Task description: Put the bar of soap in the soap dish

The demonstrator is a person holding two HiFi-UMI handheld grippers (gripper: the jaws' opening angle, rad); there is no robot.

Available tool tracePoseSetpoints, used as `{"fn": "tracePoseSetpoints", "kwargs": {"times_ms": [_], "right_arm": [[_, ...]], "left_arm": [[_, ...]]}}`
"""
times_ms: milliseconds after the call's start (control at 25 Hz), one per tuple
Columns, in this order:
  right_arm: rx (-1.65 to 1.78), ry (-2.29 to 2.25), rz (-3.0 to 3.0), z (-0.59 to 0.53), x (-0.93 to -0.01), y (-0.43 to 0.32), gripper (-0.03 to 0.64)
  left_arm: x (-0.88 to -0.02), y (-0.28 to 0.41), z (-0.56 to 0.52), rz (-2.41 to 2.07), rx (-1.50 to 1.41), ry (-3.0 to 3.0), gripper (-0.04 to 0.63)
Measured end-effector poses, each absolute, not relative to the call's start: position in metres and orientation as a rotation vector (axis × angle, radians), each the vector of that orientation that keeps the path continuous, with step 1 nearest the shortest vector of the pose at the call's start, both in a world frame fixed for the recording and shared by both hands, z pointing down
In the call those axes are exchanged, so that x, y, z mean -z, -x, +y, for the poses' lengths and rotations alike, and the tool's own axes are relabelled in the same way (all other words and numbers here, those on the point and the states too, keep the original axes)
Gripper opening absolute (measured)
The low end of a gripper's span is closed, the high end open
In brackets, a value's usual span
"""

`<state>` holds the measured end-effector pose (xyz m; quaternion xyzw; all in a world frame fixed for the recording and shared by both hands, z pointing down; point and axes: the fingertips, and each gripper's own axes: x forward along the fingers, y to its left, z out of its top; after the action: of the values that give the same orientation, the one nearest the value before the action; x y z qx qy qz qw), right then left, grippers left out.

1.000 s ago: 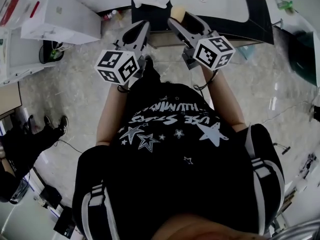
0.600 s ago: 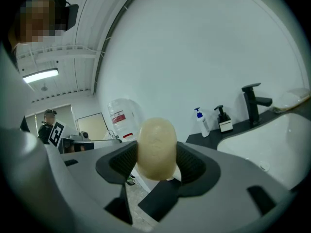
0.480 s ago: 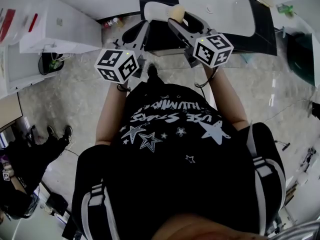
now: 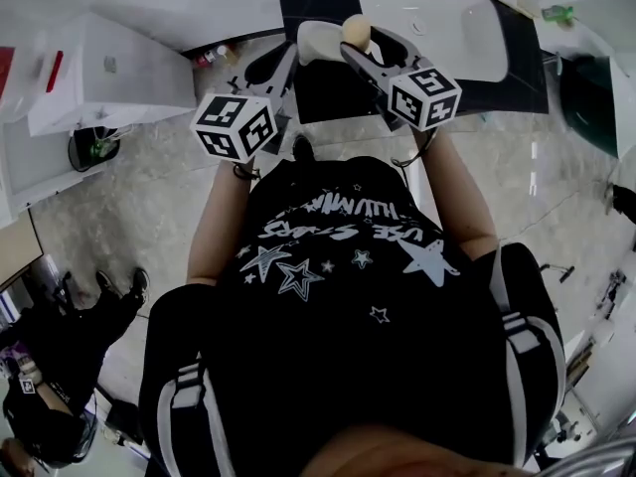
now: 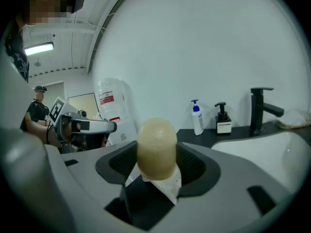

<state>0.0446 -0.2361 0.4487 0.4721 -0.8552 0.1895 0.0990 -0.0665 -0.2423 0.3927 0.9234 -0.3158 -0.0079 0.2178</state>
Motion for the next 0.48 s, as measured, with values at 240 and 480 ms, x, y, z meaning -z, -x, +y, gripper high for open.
{"fn": "tracePoseSetpoints", "kwargs": {"times_ms": [240,480], "right_arm": [[-0.558,-1.353,-2.498,-0.247,-0.463,-0.037,0.253],[-0.492,-1.193,-2.477,-0.254,-0.475,-0.031,0.253]], "left_arm": [[-0.405,0.066,-0.259,-0.848,-0.001,-2.53,0.012],[-0.416,0.058,-0.262,-0.87,-0.039,-2.499,0.012]]}}
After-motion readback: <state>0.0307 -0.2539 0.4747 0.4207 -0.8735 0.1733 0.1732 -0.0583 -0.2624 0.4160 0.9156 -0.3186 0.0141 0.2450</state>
